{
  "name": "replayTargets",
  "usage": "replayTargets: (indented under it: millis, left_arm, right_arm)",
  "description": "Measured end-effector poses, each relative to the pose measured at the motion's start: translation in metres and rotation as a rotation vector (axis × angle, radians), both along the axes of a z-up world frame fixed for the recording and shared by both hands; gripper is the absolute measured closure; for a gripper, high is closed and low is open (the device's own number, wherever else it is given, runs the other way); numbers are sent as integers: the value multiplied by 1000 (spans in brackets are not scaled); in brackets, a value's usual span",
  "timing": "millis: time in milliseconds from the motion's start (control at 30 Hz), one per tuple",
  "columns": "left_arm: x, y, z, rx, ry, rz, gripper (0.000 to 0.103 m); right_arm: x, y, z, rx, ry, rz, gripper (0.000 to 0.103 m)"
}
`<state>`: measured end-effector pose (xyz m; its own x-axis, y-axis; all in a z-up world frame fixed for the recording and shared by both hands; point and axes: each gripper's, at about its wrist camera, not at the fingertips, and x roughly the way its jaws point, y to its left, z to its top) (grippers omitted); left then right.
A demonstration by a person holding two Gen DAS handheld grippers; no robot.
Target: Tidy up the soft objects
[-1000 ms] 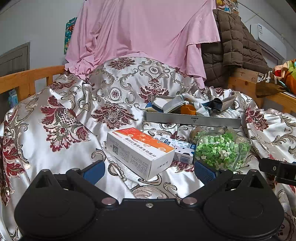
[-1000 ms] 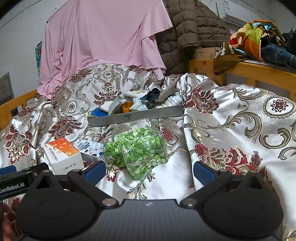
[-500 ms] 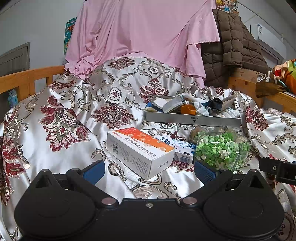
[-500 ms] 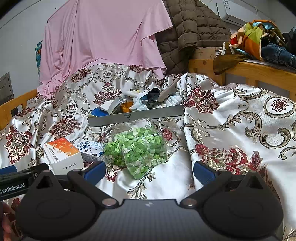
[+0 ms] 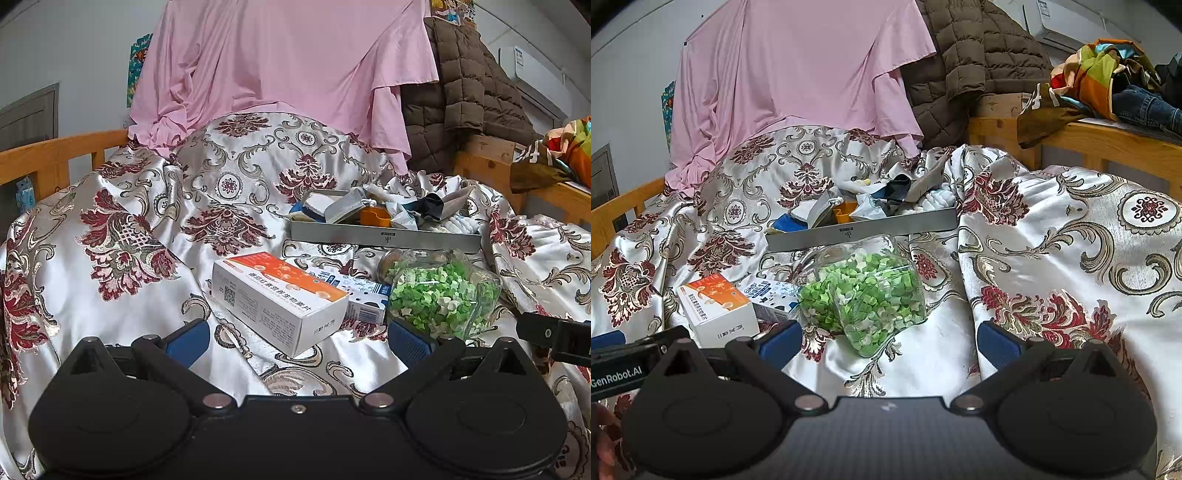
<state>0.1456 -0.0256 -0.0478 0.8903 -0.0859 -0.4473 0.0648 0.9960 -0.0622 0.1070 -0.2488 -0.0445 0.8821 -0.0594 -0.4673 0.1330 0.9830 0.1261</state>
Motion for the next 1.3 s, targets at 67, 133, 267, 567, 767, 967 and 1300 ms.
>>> replayTargets:
  millis: [67, 133, 267, 567, 767, 967, 1300]
  left_arm:
    - [0, 0, 0, 0, 1, -1, 1]
    - [0, 1, -1, 0, 1, -1, 1]
    - [0, 1, -1, 0, 1, -1, 1]
    - [0, 1, -1, 0, 2, -1, 1]
    - [0, 1, -1, 0, 2, -1, 1]
    - [0, 1, 0, 0, 2, -1, 1]
    - [0, 0, 1, 0, 3, -1, 1]
  right_arm:
    - [0, 1, -1, 0, 2, 2, 0]
    - [0, 1, -3, 0, 2, 4, 0]
    - [0, 2, -2, 0, 3, 4, 0]
    - [0, 2, -3, 0, 4, 4, 0]
    - [0, 2, -3, 0, 4, 4, 0]
    - [0, 2, -3, 1, 4, 4, 0]
    - [1, 2, -2, 0, 5, 4, 0]
